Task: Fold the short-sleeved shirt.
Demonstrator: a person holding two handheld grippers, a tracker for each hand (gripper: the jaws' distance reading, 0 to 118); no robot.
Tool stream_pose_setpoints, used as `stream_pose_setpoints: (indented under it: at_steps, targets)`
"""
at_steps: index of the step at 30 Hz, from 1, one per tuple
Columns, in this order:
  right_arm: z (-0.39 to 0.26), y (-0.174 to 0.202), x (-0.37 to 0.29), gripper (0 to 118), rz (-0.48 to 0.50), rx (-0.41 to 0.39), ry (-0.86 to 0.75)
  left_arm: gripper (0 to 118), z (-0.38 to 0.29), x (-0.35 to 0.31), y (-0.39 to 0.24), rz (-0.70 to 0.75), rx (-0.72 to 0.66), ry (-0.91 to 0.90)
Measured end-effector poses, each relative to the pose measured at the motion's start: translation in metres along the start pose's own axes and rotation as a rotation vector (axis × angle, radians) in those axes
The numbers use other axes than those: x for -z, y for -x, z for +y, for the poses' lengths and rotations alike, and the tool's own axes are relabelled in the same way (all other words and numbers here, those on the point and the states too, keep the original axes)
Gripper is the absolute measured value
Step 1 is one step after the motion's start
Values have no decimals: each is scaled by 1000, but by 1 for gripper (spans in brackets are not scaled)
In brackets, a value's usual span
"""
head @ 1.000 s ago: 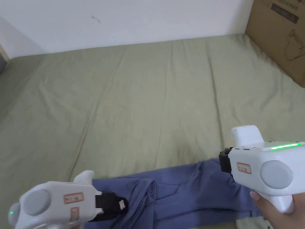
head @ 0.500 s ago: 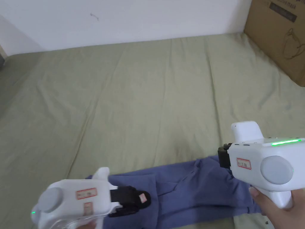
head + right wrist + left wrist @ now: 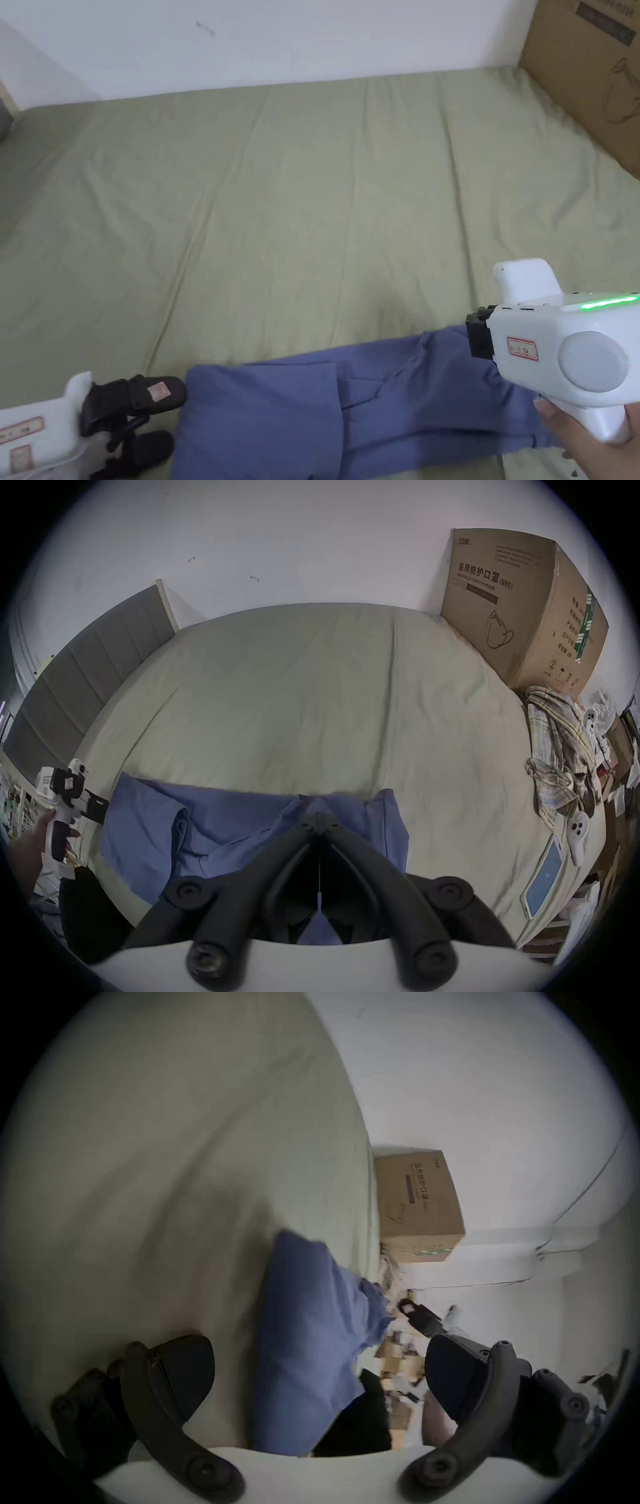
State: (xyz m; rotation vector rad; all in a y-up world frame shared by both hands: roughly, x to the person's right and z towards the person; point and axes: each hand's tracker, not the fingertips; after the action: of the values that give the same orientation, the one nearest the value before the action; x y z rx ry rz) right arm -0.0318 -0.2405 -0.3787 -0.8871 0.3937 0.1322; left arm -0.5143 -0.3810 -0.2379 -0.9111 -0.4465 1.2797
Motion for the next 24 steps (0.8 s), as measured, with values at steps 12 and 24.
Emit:
stream_pose_setpoints:
  at_steps: [12, 24]
  targets:
    - [0, 0, 4, 1, -14, -28, 26, 10, 2, 44, 15, 183, 95, 19]
    - [21, 13, -12, 1, 11, -81, -42, 9, -29, -11, -128, 863, 619, -200]
